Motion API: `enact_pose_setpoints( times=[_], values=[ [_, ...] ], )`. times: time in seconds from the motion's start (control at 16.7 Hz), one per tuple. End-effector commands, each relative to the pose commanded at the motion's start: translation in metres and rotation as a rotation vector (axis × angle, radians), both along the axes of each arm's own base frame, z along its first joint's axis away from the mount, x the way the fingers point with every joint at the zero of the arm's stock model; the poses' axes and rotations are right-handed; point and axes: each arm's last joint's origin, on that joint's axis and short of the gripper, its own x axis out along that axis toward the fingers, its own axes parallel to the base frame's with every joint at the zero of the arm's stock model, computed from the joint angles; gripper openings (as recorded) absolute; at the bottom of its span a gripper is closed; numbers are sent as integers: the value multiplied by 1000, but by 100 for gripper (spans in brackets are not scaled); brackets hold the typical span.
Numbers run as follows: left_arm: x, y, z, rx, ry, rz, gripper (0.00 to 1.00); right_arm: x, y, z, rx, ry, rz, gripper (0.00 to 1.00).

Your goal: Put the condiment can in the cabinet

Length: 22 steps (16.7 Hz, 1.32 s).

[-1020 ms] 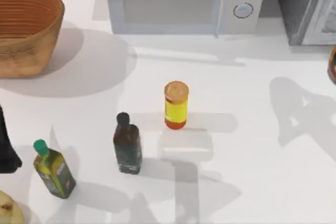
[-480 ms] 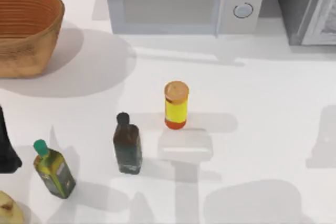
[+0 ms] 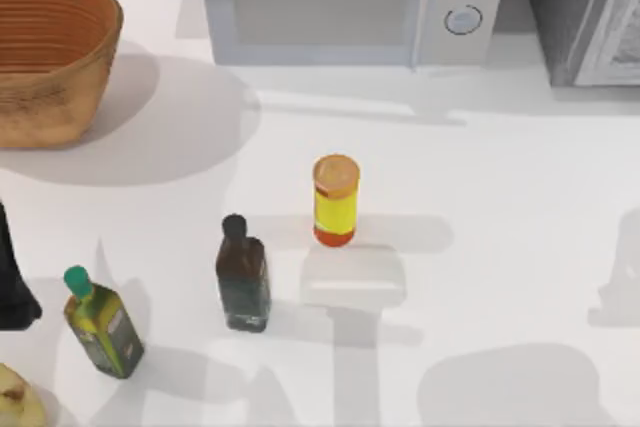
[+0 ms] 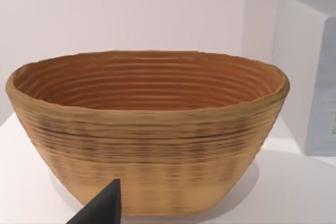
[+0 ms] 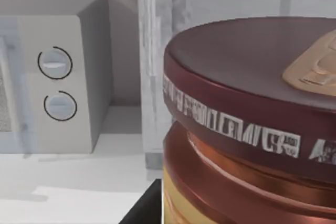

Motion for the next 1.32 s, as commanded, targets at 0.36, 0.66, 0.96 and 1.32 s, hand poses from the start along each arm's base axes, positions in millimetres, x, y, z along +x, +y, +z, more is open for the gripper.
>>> enact_pose_setpoints(
  times=[0.36,0.66,0.96,1.32],
  values=[
    [0,0,0,0,0,0,100,0,2,34,19,28,4,0],
    [0,0,0,0,0,0,100,5,5,134,36,-30,-7,0],
    [0,0,0,0,0,0,100,20,8,206,25,-41,-25,0],
    [0,0,0,0,0,0,100,48,15,280,11,-53,-34,0]
  ],
)
